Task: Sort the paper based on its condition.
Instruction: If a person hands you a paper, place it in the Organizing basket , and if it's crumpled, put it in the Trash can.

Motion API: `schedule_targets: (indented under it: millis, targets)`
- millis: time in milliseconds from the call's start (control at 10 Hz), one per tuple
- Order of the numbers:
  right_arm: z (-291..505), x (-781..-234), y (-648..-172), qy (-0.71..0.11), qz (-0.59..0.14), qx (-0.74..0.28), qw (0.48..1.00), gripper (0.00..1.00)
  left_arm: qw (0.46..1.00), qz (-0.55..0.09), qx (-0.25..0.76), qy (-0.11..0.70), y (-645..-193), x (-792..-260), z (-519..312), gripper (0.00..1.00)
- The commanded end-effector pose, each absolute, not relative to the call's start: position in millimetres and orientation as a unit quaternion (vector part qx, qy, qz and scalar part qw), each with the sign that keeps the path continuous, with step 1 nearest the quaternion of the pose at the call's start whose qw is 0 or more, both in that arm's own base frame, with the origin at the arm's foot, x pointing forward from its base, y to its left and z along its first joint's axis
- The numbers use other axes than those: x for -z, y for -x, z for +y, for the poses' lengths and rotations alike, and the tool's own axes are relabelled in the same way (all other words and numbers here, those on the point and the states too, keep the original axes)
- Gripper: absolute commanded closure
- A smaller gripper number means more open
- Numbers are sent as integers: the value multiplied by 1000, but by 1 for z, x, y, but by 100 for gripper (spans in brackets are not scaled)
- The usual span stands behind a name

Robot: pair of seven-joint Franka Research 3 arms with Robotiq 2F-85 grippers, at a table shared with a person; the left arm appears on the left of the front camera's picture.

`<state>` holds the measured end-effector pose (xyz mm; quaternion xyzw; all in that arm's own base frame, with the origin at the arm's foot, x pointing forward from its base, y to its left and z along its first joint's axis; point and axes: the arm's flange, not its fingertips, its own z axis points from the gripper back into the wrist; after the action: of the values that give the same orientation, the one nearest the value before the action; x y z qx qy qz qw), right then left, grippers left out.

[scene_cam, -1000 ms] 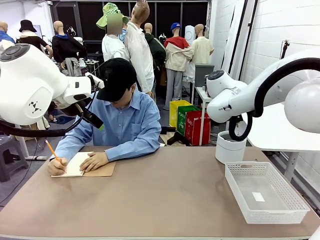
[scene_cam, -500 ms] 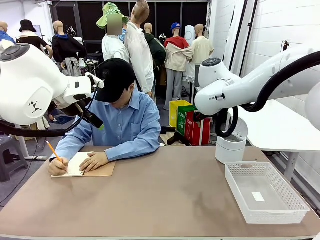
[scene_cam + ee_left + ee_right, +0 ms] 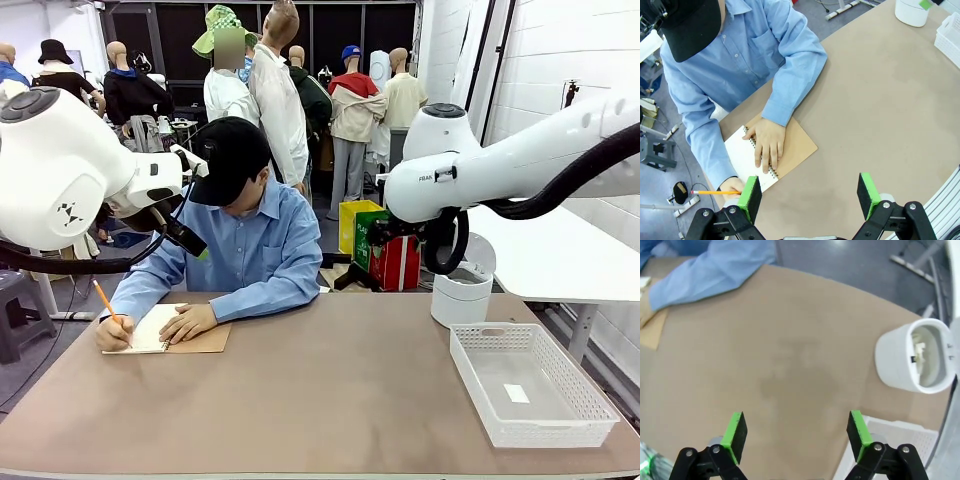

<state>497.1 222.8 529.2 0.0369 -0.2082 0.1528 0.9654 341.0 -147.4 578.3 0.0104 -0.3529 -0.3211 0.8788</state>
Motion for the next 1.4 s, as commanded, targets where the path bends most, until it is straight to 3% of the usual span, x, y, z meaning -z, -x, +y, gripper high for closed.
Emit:
schedule_targets:
  millis: [0, 800, 1300]
  targets:
    - [210, -527, -478, -76, -191, -216, 954, 0, 878, -353, 322, -12, -341, -578, -147, 0]
    - [177, -565, -423, -115, -212, -339, 909, 0, 878, -353, 322, -12, -341, -578, -147, 0]
    - [173, -564, -421, -145, -234, -362, 891, 0, 878, -353, 322, -12, -341, -578, -147, 0]
